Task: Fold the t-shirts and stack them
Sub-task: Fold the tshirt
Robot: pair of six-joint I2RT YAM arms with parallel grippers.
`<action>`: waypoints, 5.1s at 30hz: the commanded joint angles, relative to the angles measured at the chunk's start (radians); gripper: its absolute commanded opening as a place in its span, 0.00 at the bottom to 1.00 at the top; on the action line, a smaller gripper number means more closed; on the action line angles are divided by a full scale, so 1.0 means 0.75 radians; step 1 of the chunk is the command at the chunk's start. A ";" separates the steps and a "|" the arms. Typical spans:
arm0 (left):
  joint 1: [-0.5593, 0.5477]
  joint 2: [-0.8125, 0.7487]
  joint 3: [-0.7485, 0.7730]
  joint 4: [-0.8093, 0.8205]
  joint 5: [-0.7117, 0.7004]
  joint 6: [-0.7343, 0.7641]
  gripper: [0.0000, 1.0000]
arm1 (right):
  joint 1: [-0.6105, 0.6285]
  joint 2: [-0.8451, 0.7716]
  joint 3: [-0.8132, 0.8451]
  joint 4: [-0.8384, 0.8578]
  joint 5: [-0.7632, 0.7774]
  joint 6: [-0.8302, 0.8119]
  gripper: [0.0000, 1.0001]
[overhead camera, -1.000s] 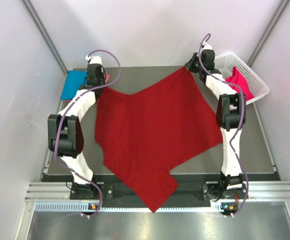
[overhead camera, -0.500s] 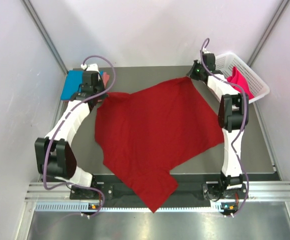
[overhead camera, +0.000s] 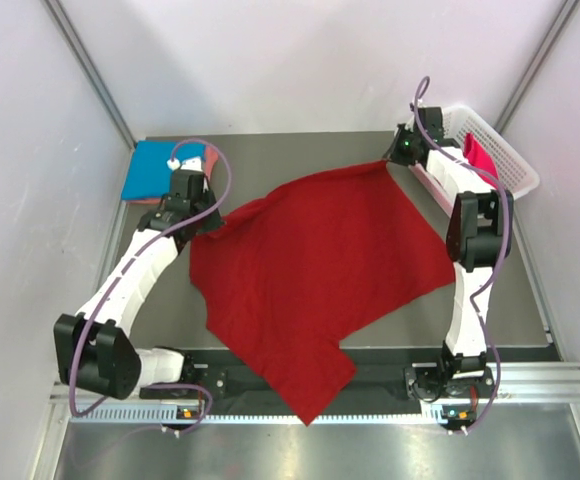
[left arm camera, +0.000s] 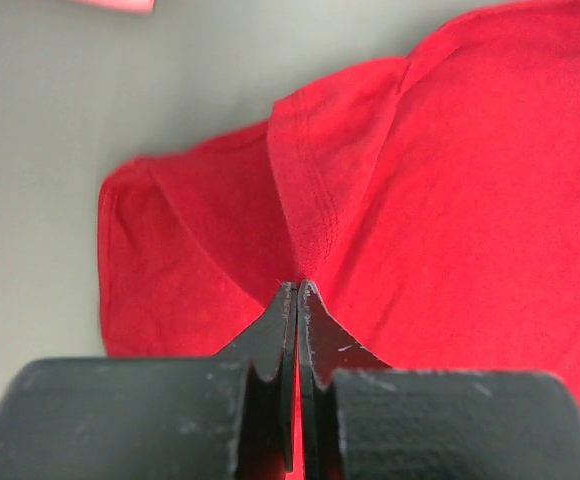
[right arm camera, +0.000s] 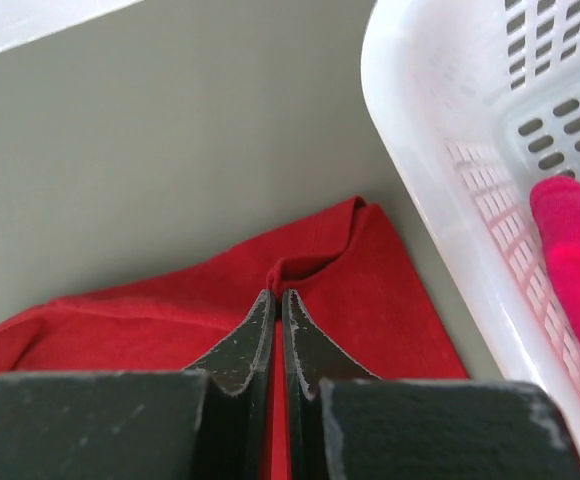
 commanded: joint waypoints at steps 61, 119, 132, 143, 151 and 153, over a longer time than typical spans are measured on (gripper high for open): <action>-0.081 -0.295 -0.041 -0.537 -0.072 -0.199 0.00 | -0.074 -0.256 -0.284 -0.130 0.142 -0.243 0.00; 0.365 0.143 -0.034 -0.159 0.095 -0.266 0.59 | 0.268 -0.238 -0.172 -0.279 0.175 -0.149 0.48; 0.506 0.380 -0.041 0.001 0.310 -0.418 0.59 | 0.276 -0.248 -0.200 -0.263 0.148 -0.164 0.48; 0.531 0.529 -0.039 -0.032 0.282 -0.475 0.43 | 0.274 -0.248 -0.198 -0.261 0.142 -0.172 0.48; 0.570 0.599 -0.034 -0.065 0.255 -0.410 0.28 | 0.278 -0.240 -0.200 -0.257 0.148 -0.174 0.48; 0.586 0.613 -0.026 -0.059 0.257 -0.387 0.17 | 0.278 -0.234 -0.196 -0.255 0.148 -0.170 0.48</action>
